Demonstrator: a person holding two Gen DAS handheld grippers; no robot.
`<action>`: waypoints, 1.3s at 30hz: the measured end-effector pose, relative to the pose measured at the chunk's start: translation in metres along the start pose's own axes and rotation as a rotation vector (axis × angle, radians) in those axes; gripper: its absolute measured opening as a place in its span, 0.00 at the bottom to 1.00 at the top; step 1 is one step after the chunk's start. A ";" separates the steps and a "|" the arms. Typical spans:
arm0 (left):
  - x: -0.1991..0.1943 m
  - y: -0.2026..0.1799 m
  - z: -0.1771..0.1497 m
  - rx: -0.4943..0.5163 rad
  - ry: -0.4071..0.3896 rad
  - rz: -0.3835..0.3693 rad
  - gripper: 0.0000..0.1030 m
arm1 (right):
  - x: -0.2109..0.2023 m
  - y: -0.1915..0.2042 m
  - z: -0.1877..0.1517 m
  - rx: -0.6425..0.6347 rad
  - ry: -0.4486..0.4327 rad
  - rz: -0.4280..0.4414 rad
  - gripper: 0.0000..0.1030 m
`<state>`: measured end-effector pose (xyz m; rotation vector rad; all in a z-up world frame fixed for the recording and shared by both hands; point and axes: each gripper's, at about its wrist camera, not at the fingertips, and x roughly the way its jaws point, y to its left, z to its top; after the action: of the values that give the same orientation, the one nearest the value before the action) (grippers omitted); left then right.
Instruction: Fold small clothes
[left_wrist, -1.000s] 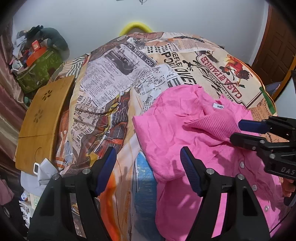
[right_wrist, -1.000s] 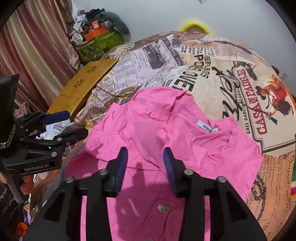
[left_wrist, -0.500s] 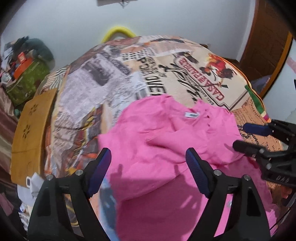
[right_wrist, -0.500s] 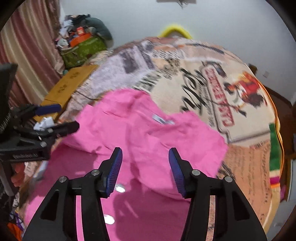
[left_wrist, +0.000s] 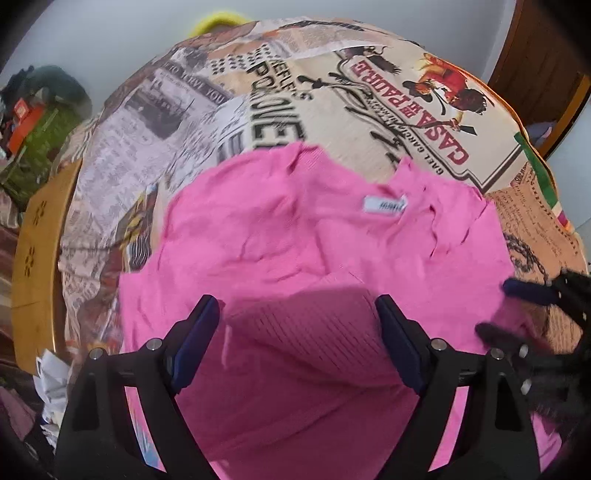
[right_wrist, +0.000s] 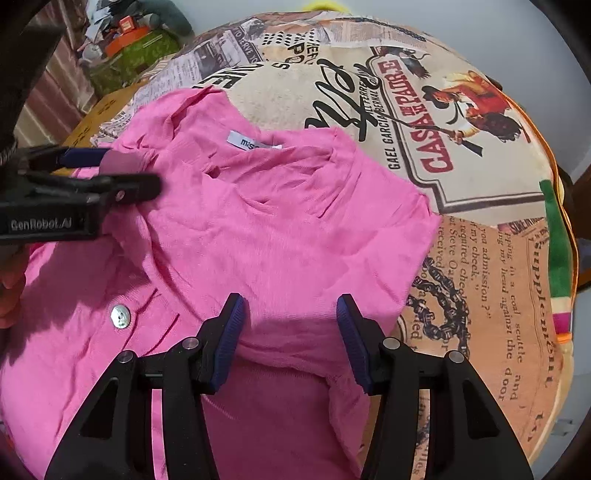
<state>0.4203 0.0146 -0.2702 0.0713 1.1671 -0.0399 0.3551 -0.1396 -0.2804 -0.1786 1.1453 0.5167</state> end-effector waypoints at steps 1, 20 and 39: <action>-0.003 0.006 -0.005 -0.012 -0.001 -0.011 0.83 | 0.000 0.000 0.000 -0.002 0.000 0.004 0.47; -0.039 0.068 -0.035 -0.093 -0.067 -0.045 0.83 | 0.003 0.030 0.070 0.059 -0.080 0.181 0.43; -0.022 0.046 -0.032 -0.019 -0.027 -0.149 0.28 | 0.031 0.046 0.084 0.067 -0.012 0.256 0.12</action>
<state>0.3860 0.0632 -0.2609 -0.0336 1.1444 -0.1608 0.4111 -0.0571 -0.2677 0.0296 1.1790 0.7034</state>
